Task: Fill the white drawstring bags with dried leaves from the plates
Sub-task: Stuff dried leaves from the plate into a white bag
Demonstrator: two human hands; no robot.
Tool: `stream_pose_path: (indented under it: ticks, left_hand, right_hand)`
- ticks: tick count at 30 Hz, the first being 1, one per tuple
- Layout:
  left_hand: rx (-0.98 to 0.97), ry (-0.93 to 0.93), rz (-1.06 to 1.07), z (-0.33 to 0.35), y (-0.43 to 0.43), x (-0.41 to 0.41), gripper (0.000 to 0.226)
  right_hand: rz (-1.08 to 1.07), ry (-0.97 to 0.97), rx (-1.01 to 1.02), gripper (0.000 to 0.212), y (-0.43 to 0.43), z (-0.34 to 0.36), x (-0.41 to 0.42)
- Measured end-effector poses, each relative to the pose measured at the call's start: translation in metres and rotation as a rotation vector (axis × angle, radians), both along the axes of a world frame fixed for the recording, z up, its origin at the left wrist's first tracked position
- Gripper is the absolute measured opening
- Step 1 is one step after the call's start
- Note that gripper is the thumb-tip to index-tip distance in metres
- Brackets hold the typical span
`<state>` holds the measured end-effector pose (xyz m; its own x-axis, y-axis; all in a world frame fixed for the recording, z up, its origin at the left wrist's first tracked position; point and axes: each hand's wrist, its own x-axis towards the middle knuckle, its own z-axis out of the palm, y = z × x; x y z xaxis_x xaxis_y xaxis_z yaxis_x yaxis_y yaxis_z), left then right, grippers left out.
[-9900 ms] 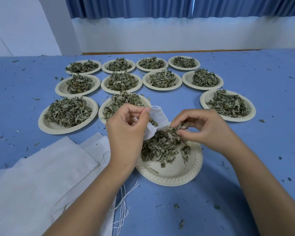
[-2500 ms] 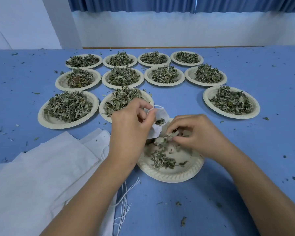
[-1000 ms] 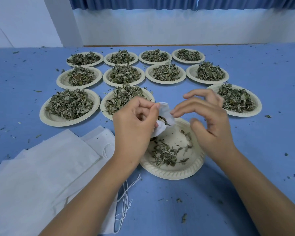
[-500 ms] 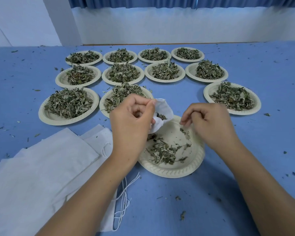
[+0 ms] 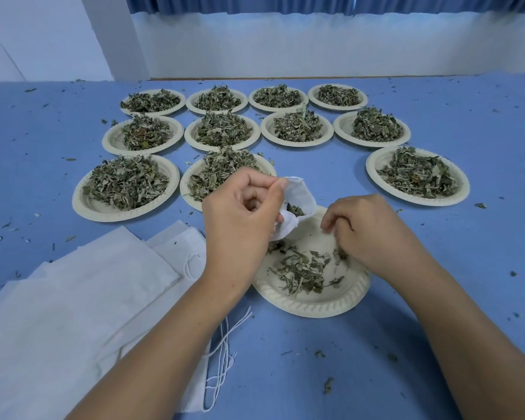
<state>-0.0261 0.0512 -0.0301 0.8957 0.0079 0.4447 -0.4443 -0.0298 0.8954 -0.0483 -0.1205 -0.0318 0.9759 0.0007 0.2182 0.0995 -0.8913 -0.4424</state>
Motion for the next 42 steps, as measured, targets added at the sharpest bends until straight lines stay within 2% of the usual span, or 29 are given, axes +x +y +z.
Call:
stream_pose_path:
  ticks: [2,5,7,11,15,17,19,23,25,27,29,31,33,42]
  left_hand:
    - [-0.001,-0.003,-0.001,0.0,-0.001,-0.001,0.012]
    - [0.001,-0.007,0.0,0.001,-0.002,-0.001,0.012]
    - [-0.008,-0.001,-0.002,0.0,-0.001,-0.001,0.012]
    - [-0.006,-0.008,-0.008,0.0,-0.001,0.0,0.012]
    - [0.006,-0.012,-0.008,-0.001,-0.001,-0.001,0.013]
    - [0.003,-0.012,-0.006,-0.001,-0.001,-0.001,0.013]
    - [-0.007,-0.008,-0.004,0.0,-0.001,0.0,0.013]
    - [-0.012,0.0,-0.011,-0.001,-0.002,-0.001,0.013]
    - [-0.019,0.0,-0.012,-0.001,-0.002,-0.001,0.013]
    - [-0.019,-0.007,-0.006,-0.001,-0.002,0.0,0.013]
    - [-0.014,-0.013,-0.006,-0.002,-0.002,0.0,0.012]
    - [-0.003,-0.02,-0.01,-0.002,-0.002,-0.001,0.011]
    - [0.006,-0.025,-0.01,-0.002,-0.003,-0.001,0.012]
    - [0.011,-0.029,-0.004,-0.003,-0.003,0.0,0.013]
  right_hand:
    - [-0.035,0.105,-0.005,0.036,0.001,-0.002,0.0]
    - [-0.006,0.292,0.304,0.043,0.002,-0.002,0.0]
    - [0.002,0.298,0.441,0.045,0.001,-0.001,-0.001]
    - [-0.03,0.23,0.33,0.04,-0.007,0.0,0.0]
    - [0.177,0.498,0.469,0.041,0.002,0.003,-0.006]
    - [0.2,0.507,0.575,0.041,0.001,0.005,-0.006]
    - [0.18,0.493,0.567,0.043,-0.004,0.007,-0.005]
    - [0.34,0.68,0.511,0.041,0.003,0.007,-0.01]
    - [0.368,0.61,0.53,0.031,0.008,0.004,-0.01]
    - [0.343,0.452,0.552,0.02,0.007,0.005,-0.009]
    - [0.382,0.33,0.415,0.032,0.004,0.005,-0.007]
    - [0.503,0.335,0.213,0.055,0.008,0.004,-0.008]
    - [0.621,0.347,0.104,0.06,0.016,0.0,-0.008]
    - [0.688,0.137,0.085,0.017,0.031,-0.012,-0.006]
